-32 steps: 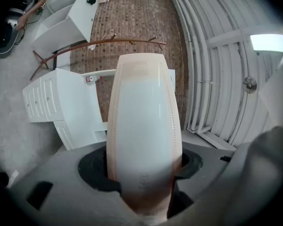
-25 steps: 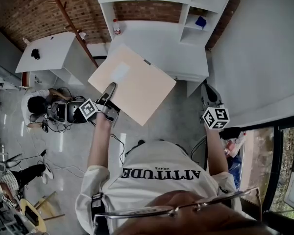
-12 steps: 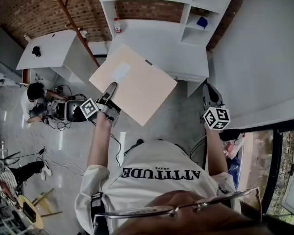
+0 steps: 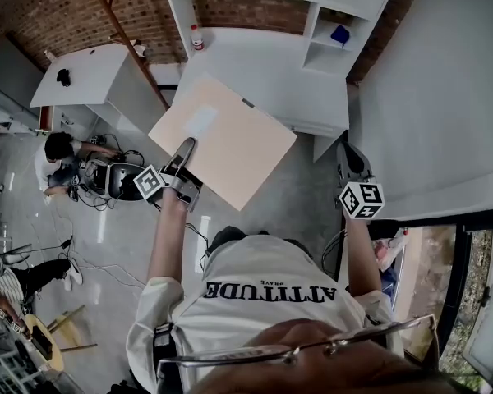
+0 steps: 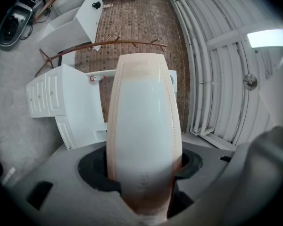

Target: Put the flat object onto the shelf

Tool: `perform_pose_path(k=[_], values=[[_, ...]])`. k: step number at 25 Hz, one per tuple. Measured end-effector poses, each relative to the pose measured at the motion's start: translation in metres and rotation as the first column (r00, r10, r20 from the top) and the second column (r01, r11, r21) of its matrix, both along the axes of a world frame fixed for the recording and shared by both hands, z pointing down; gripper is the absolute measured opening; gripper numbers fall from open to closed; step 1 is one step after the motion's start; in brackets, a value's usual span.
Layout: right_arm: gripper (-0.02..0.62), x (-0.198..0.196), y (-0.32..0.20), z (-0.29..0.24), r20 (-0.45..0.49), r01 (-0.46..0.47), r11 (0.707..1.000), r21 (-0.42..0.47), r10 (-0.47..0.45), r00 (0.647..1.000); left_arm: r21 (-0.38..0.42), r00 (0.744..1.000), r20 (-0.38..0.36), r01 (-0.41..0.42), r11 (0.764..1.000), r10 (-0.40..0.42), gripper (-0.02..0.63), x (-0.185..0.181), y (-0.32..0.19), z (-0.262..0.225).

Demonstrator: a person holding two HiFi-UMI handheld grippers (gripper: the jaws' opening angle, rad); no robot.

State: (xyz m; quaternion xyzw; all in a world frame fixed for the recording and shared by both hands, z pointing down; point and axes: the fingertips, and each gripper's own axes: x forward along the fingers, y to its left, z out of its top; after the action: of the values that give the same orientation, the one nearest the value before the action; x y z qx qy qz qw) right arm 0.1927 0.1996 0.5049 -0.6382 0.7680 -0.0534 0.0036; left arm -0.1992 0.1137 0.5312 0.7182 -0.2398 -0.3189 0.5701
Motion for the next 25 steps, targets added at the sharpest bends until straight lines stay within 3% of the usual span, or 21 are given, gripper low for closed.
perform_pose_path(k=[8,18,25], values=[[0.029,0.002,-0.015,0.008,0.003,0.053,0.998,-0.014,-0.053,0.999,-0.023,0.999,-0.002,0.033,0.999,-0.033,0.279,0.005,-0.002,0.009],[0.029,0.003,-0.06,0.009,-0.008,0.043,0.999,-0.031,-0.044,0.999,-0.026,1.0,-0.011,0.025,0.999,-0.025,0.279,0.007,-0.054,0.014],[0.029,-0.002,-0.115,0.007,-0.012,0.028,0.999,-0.032,-0.029,1.0,-0.012,1.0,-0.011,0.001,1.0,-0.001,0.279,0.007,-0.121,0.011]])
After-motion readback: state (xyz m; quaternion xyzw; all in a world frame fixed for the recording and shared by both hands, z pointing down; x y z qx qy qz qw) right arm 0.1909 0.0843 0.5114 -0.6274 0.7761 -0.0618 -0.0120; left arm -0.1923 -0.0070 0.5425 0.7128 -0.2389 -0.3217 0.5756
